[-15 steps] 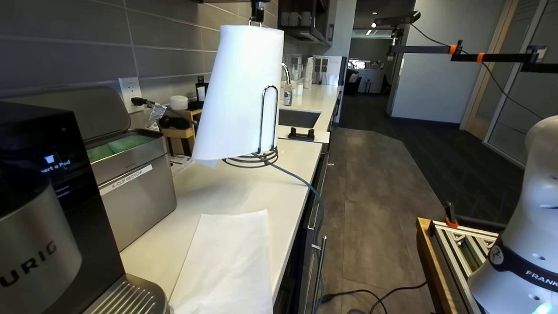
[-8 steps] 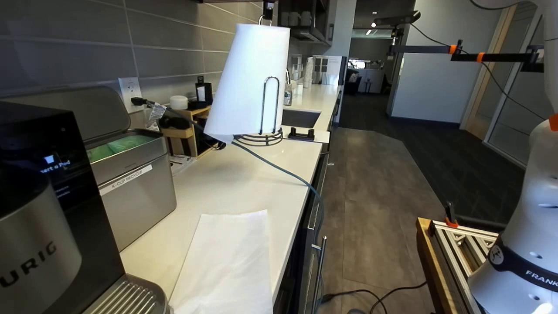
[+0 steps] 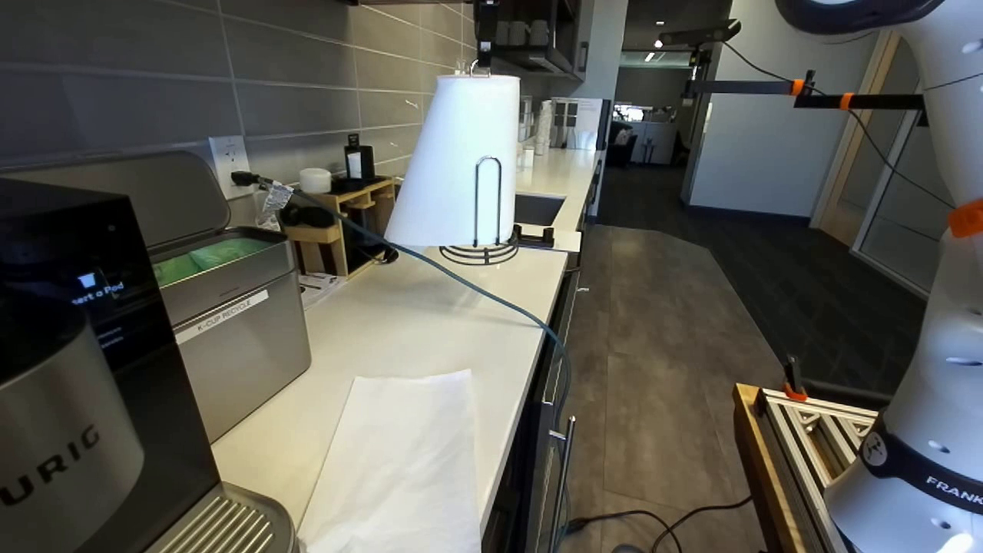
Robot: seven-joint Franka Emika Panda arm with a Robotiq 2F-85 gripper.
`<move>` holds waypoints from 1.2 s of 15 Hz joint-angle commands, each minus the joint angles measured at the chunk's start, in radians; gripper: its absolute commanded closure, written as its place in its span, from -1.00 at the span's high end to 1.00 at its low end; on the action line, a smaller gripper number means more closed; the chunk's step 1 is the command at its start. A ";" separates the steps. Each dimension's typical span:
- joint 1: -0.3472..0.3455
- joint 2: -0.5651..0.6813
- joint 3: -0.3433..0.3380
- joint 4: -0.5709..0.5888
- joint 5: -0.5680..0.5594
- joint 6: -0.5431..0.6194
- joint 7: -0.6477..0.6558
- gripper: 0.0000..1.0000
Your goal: Move the paper towel to the left, then move the roll and holder to the right
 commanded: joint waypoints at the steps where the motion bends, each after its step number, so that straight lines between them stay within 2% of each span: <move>1: 0.003 -0.001 0.000 0.000 0.000 0.000 0.000 -0.85; 2: 0.005 -0.001 0.001 0.000 0.000 0.000 0.000 -0.85; 3: 0.008 0.011 -0.006 0.008 -0.009 0.008 0.023 -0.96; 8: -0.030 0.134 -0.049 0.088 0.002 -0.013 0.203 -0.96; 9: -0.056 0.162 -0.029 0.122 -0.002 -0.036 0.236 -0.96; 15: -0.135 0.280 -0.051 0.242 0.050 -0.089 0.428 -0.96; 18: -0.171 0.302 -0.028 0.278 0.046 -0.080 0.511 -0.96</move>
